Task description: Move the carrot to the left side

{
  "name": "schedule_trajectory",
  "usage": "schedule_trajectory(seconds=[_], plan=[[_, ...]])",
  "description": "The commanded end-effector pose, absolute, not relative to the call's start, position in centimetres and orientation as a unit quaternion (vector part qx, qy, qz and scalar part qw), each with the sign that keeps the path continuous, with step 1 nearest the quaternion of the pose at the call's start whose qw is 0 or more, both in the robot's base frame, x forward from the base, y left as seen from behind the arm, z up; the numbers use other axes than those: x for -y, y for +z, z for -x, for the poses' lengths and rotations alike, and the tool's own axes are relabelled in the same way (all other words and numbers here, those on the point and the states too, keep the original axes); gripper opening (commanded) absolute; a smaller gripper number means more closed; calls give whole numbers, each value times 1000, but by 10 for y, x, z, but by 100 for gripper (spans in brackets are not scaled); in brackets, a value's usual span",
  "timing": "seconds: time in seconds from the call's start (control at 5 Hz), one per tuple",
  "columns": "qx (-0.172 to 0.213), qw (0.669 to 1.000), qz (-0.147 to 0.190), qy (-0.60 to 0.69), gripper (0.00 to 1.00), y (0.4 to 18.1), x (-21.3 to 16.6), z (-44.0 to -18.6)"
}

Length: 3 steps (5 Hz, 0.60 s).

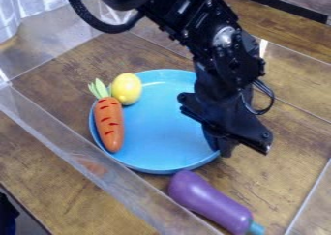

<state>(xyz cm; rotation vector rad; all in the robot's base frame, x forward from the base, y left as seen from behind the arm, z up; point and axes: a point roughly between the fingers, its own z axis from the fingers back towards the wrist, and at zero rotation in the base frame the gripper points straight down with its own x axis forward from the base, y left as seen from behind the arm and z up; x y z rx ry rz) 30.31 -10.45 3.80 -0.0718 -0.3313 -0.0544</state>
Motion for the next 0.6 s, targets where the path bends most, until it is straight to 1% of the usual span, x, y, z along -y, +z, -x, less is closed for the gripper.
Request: schedule_trajectory(seconds=[0.0, 0.2, 0.4], plan=[[181, 982, 45, -10, 0, 62, 110, -305], [189, 981, 41, -8, 0, 83, 105, -309], [197, 980, 39, 3, 0, 109, 93, -315]])
